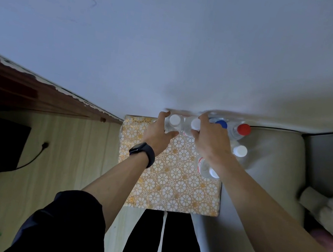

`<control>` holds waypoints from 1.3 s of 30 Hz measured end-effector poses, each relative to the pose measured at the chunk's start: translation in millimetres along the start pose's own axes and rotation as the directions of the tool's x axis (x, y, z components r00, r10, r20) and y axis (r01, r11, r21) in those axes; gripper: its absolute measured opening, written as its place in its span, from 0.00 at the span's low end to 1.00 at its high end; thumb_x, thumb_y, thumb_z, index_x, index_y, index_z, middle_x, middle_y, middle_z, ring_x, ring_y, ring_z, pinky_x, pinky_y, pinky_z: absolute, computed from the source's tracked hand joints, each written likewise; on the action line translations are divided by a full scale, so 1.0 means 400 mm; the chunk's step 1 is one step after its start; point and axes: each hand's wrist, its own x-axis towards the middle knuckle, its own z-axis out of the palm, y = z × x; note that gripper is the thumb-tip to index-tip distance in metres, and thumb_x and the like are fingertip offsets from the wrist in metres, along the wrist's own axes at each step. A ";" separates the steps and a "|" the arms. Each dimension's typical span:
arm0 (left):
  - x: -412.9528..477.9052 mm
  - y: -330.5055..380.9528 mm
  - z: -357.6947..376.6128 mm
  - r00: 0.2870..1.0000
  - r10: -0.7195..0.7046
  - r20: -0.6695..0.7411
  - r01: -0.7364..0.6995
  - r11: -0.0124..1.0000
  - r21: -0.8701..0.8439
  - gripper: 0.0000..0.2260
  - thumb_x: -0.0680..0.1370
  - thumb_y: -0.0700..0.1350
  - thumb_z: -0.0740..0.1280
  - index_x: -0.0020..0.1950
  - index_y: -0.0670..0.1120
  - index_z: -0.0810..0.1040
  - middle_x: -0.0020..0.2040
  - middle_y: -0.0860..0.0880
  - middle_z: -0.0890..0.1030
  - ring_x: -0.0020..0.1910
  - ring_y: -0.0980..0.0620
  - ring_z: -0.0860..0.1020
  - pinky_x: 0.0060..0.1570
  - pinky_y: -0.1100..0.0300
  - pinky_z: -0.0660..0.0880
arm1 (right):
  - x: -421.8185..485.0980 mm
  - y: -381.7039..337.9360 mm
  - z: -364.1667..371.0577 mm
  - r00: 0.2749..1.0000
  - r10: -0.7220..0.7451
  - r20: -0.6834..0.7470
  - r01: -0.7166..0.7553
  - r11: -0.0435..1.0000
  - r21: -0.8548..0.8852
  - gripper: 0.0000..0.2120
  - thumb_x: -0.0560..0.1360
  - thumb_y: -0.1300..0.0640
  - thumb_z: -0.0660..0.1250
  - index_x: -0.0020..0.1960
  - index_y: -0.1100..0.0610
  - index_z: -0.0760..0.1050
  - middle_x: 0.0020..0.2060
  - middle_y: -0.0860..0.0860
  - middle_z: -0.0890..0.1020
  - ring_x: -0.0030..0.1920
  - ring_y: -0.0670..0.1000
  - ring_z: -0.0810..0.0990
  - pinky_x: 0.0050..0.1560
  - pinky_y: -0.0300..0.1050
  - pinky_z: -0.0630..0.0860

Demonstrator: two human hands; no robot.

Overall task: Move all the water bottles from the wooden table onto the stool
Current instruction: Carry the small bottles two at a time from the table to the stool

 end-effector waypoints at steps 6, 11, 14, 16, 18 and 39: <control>-0.013 0.006 -0.004 1.000 -0.003 0.014 0.003 1.000 0.005 0.30 0.77 0.47 0.73 0.74 0.48 0.62 0.54 0.47 0.81 0.50 0.46 0.81 0.48 0.51 0.79 | -0.016 -0.023 -0.003 0.999 0.039 0.020 -0.039 0.999 0.000 0.25 0.82 0.54 0.63 0.74 0.60 0.60 0.48 0.56 0.83 0.43 0.56 0.83 0.34 0.47 0.75; -0.078 0.012 -0.027 0.995 -0.058 0.078 0.055 0.998 0.044 0.42 0.74 0.41 0.74 0.80 0.52 0.51 0.68 0.42 0.76 0.54 0.42 0.81 0.54 0.47 0.79 | -0.122 -0.006 -0.022 0.999 0.008 -0.032 -0.003 0.990 0.143 0.24 0.81 0.52 0.63 0.74 0.57 0.62 0.52 0.53 0.82 0.44 0.52 0.82 0.41 0.45 0.80; -0.161 0.033 -0.063 0.993 -0.066 0.102 0.060 0.996 0.065 0.38 0.75 0.43 0.74 0.79 0.50 0.55 0.67 0.41 0.76 0.51 0.46 0.79 0.48 0.55 0.75 | -0.224 0.014 -0.052 1.000 -0.010 -0.001 0.010 0.987 0.159 0.19 0.81 0.49 0.62 0.69 0.55 0.68 0.54 0.52 0.81 0.51 0.52 0.80 0.48 0.45 0.77; -0.214 0.036 -0.085 0.991 -0.069 0.119 0.059 0.994 0.088 0.38 0.76 0.45 0.73 0.79 0.51 0.55 0.67 0.41 0.76 0.51 0.46 0.78 0.47 0.54 0.76 | -0.291 0.023 -0.068 0.999 0.020 0.043 -0.028 0.980 0.199 0.17 0.80 0.48 0.61 0.67 0.53 0.72 0.58 0.52 0.80 0.57 0.53 0.78 0.53 0.47 0.74; -0.283 0.042 -0.115 0.988 -0.064 0.139 0.049 0.993 0.107 0.37 0.76 0.47 0.72 0.79 0.52 0.55 0.68 0.41 0.75 0.55 0.44 0.79 0.52 0.51 0.79 | -0.366 0.025 -0.090 0.995 0.048 0.084 -0.067 0.969 0.240 0.17 0.80 0.47 0.62 0.66 0.51 0.74 0.62 0.51 0.78 0.63 0.53 0.75 0.60 0.48 0.71; -0.948 -0.150 -0.343 0.861 -0.264 -0.434 0.323 0.944 0.065 0.21 0.80 0.51 0.60 0.73 0.53 0.68 0.65 0.45 0.76 0.64 0.44 0.74 0.58 0.49 0.75 | -0.625 -0.225 -0.241 0.798 -0.600 -0.057 0.600 0.783 0.163 0.10 0.78 0.47 0.67 0.57 0.47 0.81 0.56 0.43 0.82 0.61 0.51 0.76 0.60 0.41 0.69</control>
